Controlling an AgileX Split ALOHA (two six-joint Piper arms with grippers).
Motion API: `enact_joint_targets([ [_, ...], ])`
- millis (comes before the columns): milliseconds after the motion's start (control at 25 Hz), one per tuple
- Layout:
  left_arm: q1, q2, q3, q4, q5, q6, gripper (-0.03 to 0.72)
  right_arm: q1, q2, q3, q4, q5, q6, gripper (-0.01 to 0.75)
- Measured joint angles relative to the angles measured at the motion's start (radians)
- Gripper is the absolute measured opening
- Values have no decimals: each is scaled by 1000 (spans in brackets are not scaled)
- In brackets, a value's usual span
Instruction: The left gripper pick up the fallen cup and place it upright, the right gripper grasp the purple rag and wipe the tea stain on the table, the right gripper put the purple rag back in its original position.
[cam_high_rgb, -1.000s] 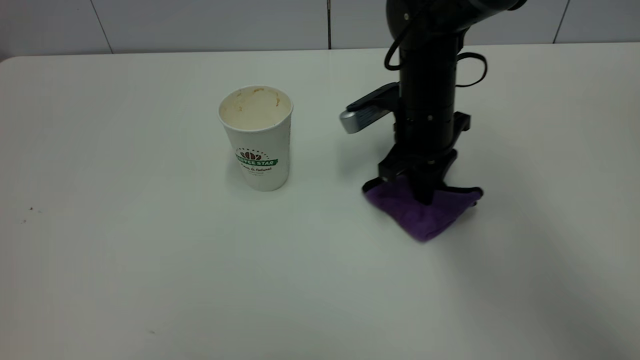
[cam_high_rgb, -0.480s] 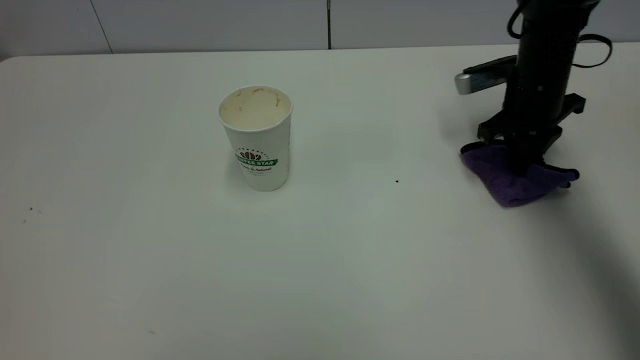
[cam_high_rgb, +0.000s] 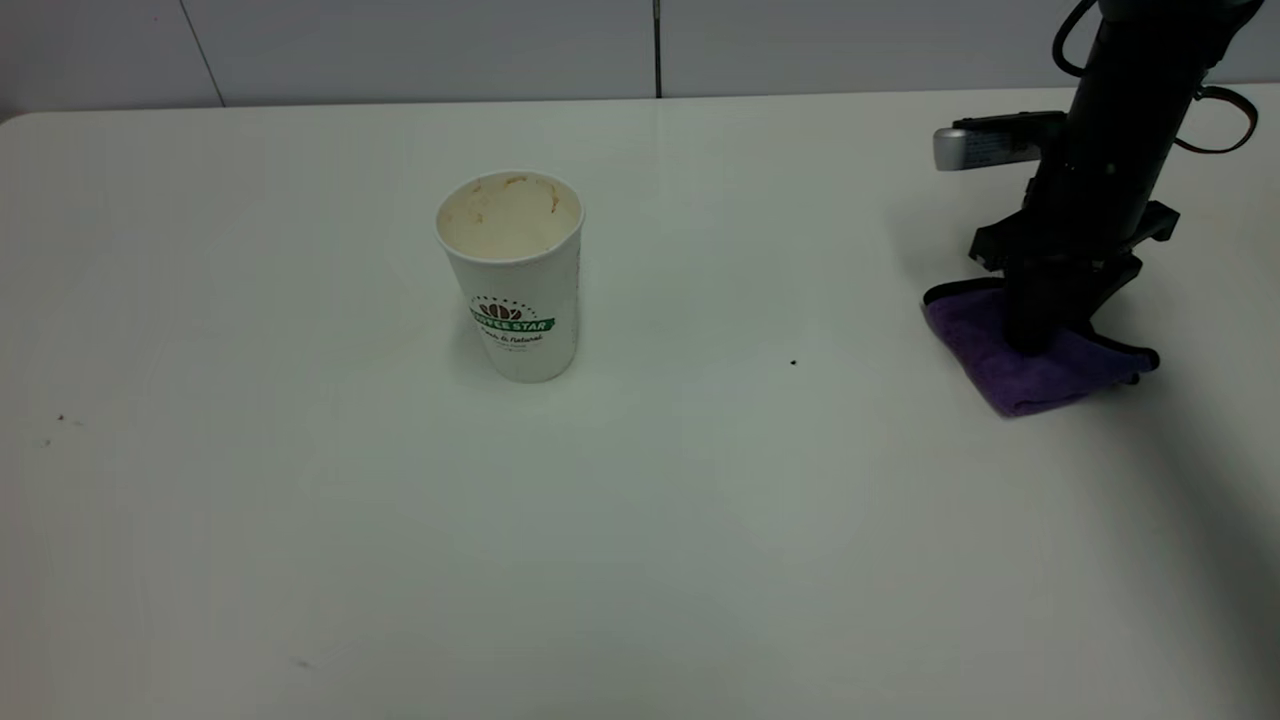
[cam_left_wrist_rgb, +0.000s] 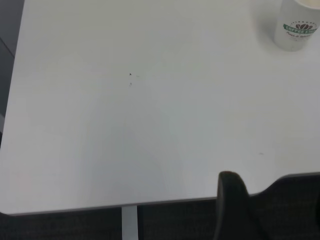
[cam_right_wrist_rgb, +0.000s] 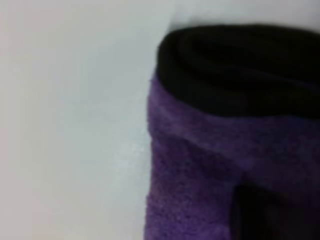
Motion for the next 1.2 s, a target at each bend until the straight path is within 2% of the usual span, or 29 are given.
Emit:
enact_joint_targets([
  [120, 0, 0, 0, 0, 0, -1, 427, 1, -24, 7, 20, 9, -24, 459],
  [240, 0, 0, 0, 0, 0, -1, 427, 3, -91, 10, 28, 34, -35, 511],
  [560, 0, 0, 0, 0, 0, -1, 427, 3, -368, 11, 47, 196, -41, 499],
  [760, 0, 0, 0, 0, 0, -1, 427, 3, -580, 11, 46, 254, -33, 494],
  [920, 0, 0, 0, 0, 0, -1, 427, 3, -736, 32, 46, 268, 53, 492],
  [1080, 0, 0, 0, 0, 0, -1, 427, 3, -898, 101, 43, 274, 139, 490],
  [1200, 0, 0, 0, 0, 0, -1, 427, 3, -1044, 207, 40, 279, 160, 490],
])
